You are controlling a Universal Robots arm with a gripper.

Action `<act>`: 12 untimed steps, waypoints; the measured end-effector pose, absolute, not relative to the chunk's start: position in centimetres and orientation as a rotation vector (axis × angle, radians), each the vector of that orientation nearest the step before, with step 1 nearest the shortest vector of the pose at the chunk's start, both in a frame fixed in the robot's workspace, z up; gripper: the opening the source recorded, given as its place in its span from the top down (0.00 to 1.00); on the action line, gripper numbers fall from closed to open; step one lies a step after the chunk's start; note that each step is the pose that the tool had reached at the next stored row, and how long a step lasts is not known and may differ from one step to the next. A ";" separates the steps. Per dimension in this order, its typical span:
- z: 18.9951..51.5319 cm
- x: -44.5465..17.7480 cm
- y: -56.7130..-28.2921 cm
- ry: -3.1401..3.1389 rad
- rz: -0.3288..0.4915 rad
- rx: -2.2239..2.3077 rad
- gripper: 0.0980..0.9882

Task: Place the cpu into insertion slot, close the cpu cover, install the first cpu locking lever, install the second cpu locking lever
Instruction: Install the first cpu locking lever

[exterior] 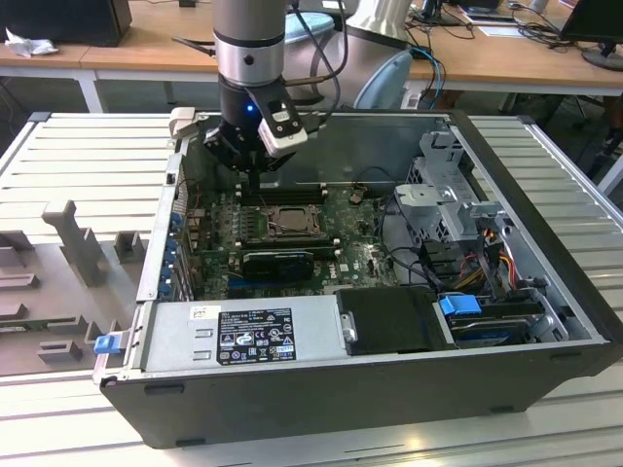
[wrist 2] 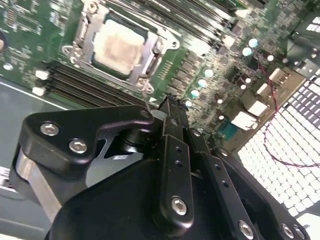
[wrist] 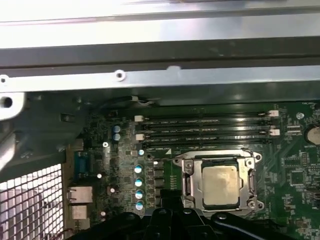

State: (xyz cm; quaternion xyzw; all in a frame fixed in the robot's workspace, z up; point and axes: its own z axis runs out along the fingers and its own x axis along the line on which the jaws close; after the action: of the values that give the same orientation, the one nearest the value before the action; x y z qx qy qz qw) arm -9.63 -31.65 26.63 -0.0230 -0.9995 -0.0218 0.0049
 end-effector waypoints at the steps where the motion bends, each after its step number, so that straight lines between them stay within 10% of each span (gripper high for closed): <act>1: 26.6 -9.9 -31.6 -3.130 -0.068 -0.072 0.99; 12: 25.7 -11.5 -29.4 -3.131 -0.066 -0.048 0.99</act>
State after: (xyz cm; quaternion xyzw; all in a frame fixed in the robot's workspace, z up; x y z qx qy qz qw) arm -11.55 -29.41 25.67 -0.0152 -0.9997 -0.0209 0.0049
